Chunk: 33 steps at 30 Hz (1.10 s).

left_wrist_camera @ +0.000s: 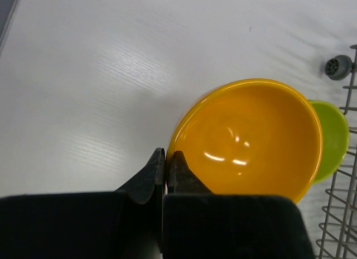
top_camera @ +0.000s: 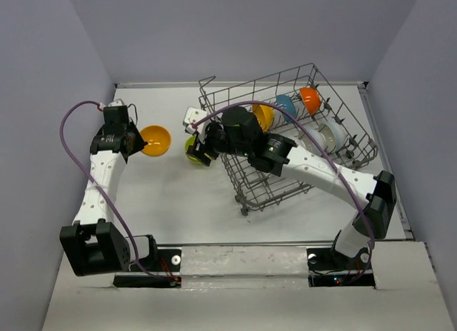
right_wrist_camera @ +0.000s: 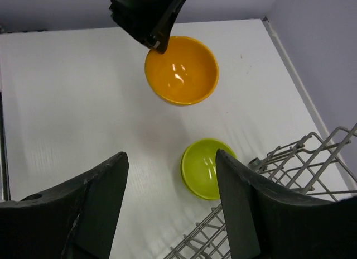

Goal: Load the bowls into the dish rack
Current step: Pass from the left arm to the right

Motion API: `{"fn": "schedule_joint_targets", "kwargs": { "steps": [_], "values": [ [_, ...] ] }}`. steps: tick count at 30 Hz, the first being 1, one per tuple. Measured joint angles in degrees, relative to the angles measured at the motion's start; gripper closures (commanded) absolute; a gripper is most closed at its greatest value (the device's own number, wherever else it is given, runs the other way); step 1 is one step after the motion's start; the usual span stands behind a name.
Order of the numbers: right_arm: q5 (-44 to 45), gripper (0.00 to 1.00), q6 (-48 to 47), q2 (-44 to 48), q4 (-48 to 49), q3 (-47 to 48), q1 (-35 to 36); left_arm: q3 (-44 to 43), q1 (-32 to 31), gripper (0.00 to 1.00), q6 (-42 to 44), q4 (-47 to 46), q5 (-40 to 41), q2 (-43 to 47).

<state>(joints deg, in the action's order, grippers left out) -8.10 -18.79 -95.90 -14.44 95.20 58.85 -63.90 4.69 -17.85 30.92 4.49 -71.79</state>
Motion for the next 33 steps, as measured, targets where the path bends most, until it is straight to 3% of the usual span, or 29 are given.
{"fn": "schedule_joint_targets", "kwargs": {
  "steps": [4,19,25,33],
  "values": [
    [-3.9,0.33,-3.7,2.0,4.9,-5.2,0.8,-0.3,-1.5,1.0,1.1,1.6,-3.0,1.9],
    [-8.8,0.35,-12.7,-3.7,8.4,-5.2,8.8,-4.6,-7.4,1.0,3.4,5.2,-8.9,5.2],
    [-6.4,0.39,-15.6,-5.2,8.5,-5.0,9.8,-7.0,-8.8,1.0,3.8,7.8,-9.4,6.0],
    [3.0,0.44,-20.4,-6.3,12.6,-5.0,9.9,-7.6,-10.2,1.0,4.0,9.7,-9.4,9.9]
  ]
}}
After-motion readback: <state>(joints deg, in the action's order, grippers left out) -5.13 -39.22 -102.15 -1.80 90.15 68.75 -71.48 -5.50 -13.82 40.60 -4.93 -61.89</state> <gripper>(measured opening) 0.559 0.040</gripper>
